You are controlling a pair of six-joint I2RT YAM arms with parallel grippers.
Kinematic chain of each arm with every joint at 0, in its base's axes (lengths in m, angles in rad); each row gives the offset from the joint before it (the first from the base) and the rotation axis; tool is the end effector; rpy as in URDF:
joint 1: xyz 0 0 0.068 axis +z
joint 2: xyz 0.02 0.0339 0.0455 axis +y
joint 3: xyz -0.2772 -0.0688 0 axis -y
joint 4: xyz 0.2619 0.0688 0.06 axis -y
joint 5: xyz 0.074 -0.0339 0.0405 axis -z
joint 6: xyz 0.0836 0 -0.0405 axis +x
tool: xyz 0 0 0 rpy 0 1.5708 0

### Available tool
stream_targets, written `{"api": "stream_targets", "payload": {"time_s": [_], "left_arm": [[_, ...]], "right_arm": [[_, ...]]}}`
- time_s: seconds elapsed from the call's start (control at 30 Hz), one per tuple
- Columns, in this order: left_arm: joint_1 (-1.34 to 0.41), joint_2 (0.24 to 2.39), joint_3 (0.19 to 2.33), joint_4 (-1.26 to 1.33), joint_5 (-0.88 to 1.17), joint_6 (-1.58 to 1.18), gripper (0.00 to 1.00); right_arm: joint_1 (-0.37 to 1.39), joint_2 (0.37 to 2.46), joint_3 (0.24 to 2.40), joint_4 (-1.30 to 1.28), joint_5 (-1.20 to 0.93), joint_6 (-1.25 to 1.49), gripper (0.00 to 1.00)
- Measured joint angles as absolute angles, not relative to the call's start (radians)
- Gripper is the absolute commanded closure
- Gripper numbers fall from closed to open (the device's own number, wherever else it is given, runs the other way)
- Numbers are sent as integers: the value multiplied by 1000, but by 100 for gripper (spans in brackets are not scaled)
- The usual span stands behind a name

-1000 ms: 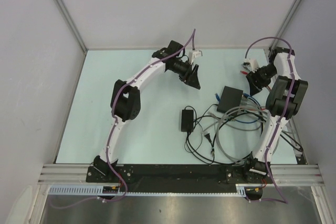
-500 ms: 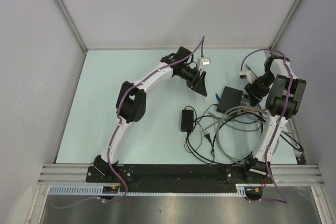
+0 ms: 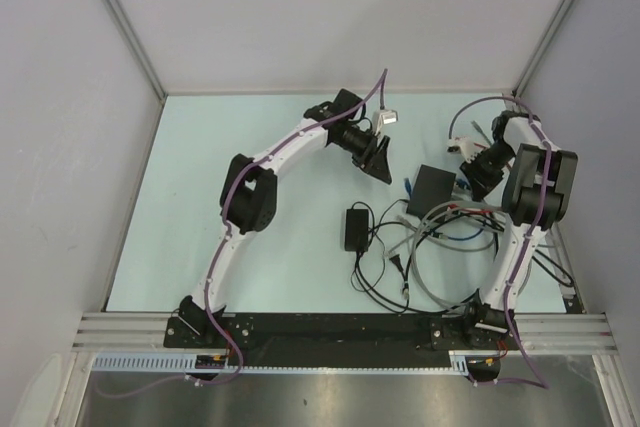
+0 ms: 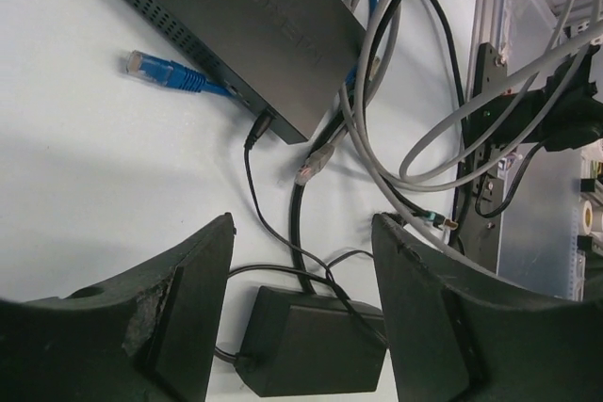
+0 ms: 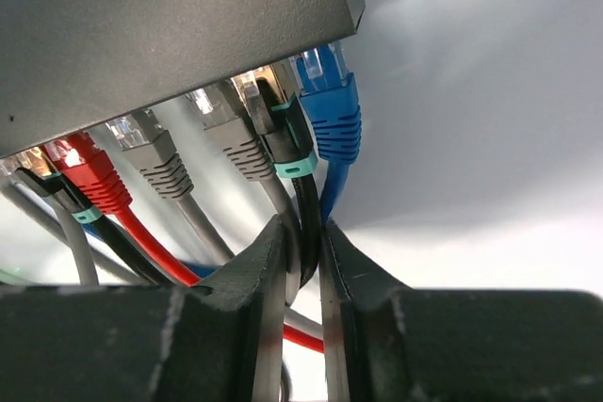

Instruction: Pull the plug from the switch port

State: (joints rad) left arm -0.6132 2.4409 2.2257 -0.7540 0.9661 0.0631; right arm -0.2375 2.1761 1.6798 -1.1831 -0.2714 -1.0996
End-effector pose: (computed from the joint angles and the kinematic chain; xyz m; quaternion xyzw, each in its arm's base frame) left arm 0.4260 -0.3839 0.1947 0.4104 0.7523 -0.4982 0.1320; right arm 0.4133 -0.0770 0.1159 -0.4067 0.9019 0.1393 0.0415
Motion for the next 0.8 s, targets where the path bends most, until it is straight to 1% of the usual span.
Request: {"api": "stream_targets", "payload": {"time_s": [0.07,0.1,0.17,0.2,0.3,0.5,0.67,0.73,0.77,0.8], "left_arm": [[-608,2440,2212,-756,961,70,34],[-606,2438,2199,-758,957,72,34],[-600,2429,2163,-771,948,80,34],[-596,2422,2140,-778,944,89,34],[-585,2373,2048,-801,920,121,34],[-548,2194,1849,-844,875,163,31],[-511,2061,1814,-855,826,203,30],[-492,2035,1814,-857,813,218,30],[-484,2031,1814,-857,809,223,30],[-472,2029,1813,-857,801,231,30]], "right_arm": [[-211,2169,1670,-1168,-270,-1085,87],[-195,2164,1663,-1159,-271,-1074,90],[-161,2157,1652,-1143,-275,-1045,92],[-142,2156,1649,-1136,-280,-1028,94],[-99,2156,1649,-1129,-305,-976,94],[-41,2156,1639,-1111,-402,-888,94],[6,2156,1624,-1094,-440,-825,94],[26,2154,1619,-1085,-453,-802,87],[37,2154,1617,-1084,-456,-796,81],[47,2152,1616,-1081,-461,-785,64]]}}
